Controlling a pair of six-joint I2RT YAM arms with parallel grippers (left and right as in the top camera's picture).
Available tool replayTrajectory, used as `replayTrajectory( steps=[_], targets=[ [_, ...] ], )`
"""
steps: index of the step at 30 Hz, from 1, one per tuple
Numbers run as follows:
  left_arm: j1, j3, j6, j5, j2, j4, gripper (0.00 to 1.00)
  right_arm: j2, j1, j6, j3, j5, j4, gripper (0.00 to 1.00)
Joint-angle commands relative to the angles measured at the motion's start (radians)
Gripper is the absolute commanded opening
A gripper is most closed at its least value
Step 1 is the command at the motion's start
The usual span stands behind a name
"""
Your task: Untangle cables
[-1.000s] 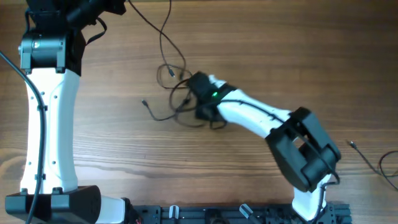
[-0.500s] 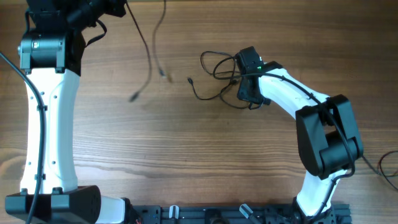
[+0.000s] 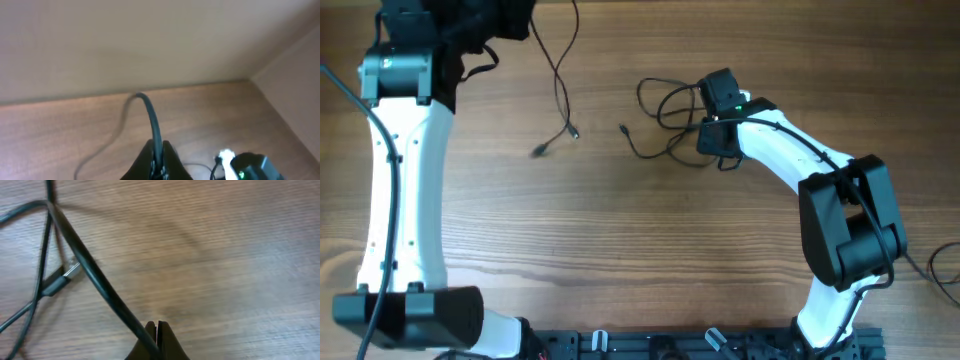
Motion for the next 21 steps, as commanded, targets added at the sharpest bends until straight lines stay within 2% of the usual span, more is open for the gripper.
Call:
replayTrajectory(
  steps=[1, 10, 14, 18, 19, 20, 21],
  targets=[
    [-0.045, 0.017, 0.052, 0.013, 0.062, -0.04, 0.08, -0.031, 0.004, -0.037, 0.023, -0.07, 0.04, 0.04],
    [-0.116, 0.017, 0.08, 0.011, 0.171, -0.076, 0.11, -0.031, -0.015, -0.032, 0.023, -0.059, 0.075, 0.05],
    [-0.114, 0.017, 0.08, 0.007, 0.179, -0.067, 0.28, -0.031, -0.013, -0.032, 0.023, -0.103, 0.084, 0.05],
    [-0.105, 0.017, 0.079, -0.063, 0.179, -0.086, 0.3, -0.031, -0.011, -0.025, 0.023, -0.112, 0.122, 0.05],
    [-0.097, 0.017, 0.079, -0.105, 0.179, -0.101, 0.3, -0.031, -0.011, -0.032, 0.023, -0.137, 0.137, 0.12],
    [-0.087, 0.017, 0.079, -0.132, 0.179, -0.117, 0.3, -0.031, -0.011, -0.032, 0.023, -0.154, 0.148, 0.33],
    [-0.075, 0.017, 0.079, -0.142, 0.179, -0.131, 0.3, -0.031, -0.01, -0.032, 0.023, -0.156, 0.153, 0.4]
  ],
)
